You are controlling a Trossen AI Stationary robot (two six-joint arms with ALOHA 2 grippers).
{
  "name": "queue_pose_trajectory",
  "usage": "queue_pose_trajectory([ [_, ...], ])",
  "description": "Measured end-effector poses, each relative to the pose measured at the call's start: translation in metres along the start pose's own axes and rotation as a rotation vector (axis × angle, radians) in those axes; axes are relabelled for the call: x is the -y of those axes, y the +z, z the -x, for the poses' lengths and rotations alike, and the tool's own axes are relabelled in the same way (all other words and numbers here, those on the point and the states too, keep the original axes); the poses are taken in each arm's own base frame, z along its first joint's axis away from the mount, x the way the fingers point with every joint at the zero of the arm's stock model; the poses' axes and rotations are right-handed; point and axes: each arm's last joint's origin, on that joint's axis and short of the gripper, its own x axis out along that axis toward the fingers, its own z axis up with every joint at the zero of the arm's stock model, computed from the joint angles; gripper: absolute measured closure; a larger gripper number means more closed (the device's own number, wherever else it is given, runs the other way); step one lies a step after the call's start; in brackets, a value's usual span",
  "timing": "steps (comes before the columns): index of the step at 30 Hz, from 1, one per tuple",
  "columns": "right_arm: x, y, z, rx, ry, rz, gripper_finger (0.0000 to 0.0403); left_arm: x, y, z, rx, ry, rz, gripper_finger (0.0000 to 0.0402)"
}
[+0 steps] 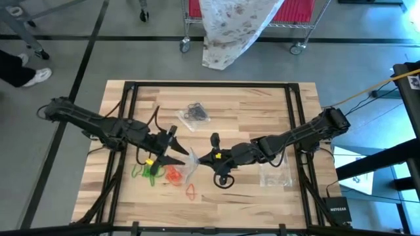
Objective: Sort rubber bands
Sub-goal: Open the transparent zip bag
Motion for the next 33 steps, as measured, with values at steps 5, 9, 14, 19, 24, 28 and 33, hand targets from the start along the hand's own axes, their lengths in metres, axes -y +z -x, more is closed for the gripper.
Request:
queue_pose_trajectory([
  [5, 0.0, 0.0, 0.0, -0.001, -0.001, -0.007, 0.0403, 0.001, -0.001, -0.003, 0.0, -0.006, -0.006, 0.0234],
  [9, 0.001, 0.0, 0.0, -0.007, -0.015, -0.032, 0.0403, 0.004, -0.005, -0.008, -0.021, -0.02, -0.002, 0.0234],
  [14, 0.001, 0.0, 0.0, -0.014, -0.03, -0.051, 0.0403, 0.003, -0.012, -0.018, -0.059, -0.012, -0.008, 0.0234],
  [19, 0.001, 0.0, 0.0, -0.012, -0.032, -0.095, 0.0403, 0.0, -0.012, -0.019, -0.043, 0.075, -0.026, 0.0234],
  [24, 0.002, 0.001, 0.0, 0.004, -0.038, -0.128, 0.0403, -0.001, -0.01, -0.019, -0.024, 0.099, -0.028, 0.0234],
  [28, 0.004, 0.0, -0.001, 0.008, -0.039, -0.159, 0.0403, 0.0, -0.006, -0.019, 0.02, 0.103, -0.028, 0.025],
  [33, 0.006, 0.004, 0.0, 0.045, -0.056, -0.245, 0.0403, -0.003, -0.007, -0.022, 0.028, 0.161, -0.032, 0.0346],
])
